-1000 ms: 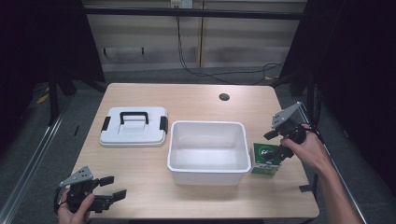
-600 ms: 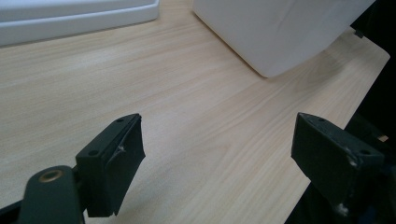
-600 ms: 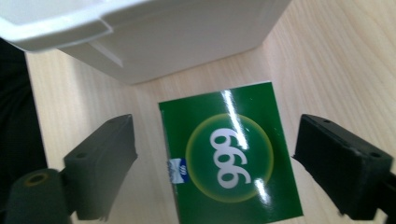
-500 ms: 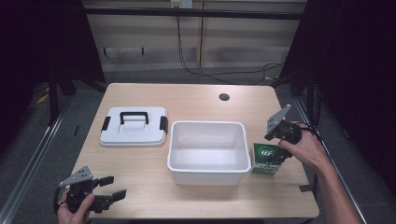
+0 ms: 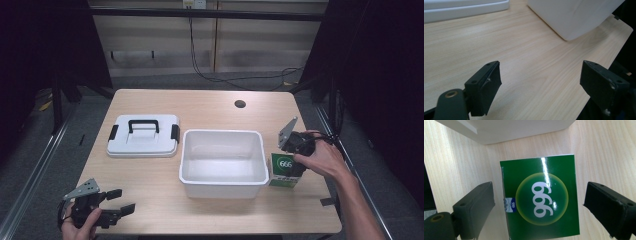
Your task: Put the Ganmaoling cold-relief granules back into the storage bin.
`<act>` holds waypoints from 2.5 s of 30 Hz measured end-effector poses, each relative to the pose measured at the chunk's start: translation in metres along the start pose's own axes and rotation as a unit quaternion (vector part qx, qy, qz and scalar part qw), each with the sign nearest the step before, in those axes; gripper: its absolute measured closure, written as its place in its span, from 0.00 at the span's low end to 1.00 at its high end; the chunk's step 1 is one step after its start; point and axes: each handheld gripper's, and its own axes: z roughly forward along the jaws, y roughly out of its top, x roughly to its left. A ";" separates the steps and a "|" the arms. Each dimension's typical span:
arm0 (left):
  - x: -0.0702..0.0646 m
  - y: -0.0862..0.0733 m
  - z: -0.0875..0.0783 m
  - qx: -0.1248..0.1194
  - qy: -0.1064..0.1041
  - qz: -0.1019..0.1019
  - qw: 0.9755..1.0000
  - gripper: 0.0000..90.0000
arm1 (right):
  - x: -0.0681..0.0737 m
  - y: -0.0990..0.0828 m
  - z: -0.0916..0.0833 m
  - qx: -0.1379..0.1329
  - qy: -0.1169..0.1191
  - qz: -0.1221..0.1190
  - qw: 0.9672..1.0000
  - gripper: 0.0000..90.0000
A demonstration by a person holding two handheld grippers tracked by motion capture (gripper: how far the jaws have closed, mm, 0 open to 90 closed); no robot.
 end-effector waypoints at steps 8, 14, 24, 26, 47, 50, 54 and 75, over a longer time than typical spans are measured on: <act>0.000 0.000 0.000 0.000 -0.001 -0.002 1.000 0.19 | -0.003 0.004 0.011 0.036 0.010 -0.012 0.999 0.09; 0.000 0.000 0.000 -0.001 0.000 -0.001 1.000 0.19 | -0.004 0.009 0.022 0.069 0.011 -0.027 0.997 0.11; 0.000 0.000 0.000 0.000 -0.001 -0.001 1.000 0.19 | -0.002 0.009 0.030 0.098 0.013 -0.033 0.995 0.14; 0.000 0.000 0.000 0.000 -0.001 -0.001 1.000 0.19 | -0.003 0.009 0.030 0.100 0.014 -0.032 0.994 0.15; 0.000 0.000 0.000 0.001 -0.004 -0.002 1.000 0.19 | -0.003 -0.008 0.019 0.044 0.023 0.020 0.999 0.18; 0.000 0.000 0.000 0.001 -0.004 -0.002 1.000 0.19 | -0.003 -0.010 0.016 0.034 0.021 0.013 0.999 0.18; 0.000 0.000 0.000 0.001 -0.005 -0.003 1.000 0.19 | 0.001 -0.012 0.011 0.021 0.014 0.026 0.999 0.18; 0.000 0.000 -0.001 -0.004 -0.002 -0.001 1.000 0.19 | 0.012 -0.047 -0.012 -0.070 -0.019 0.072 0.995 0.18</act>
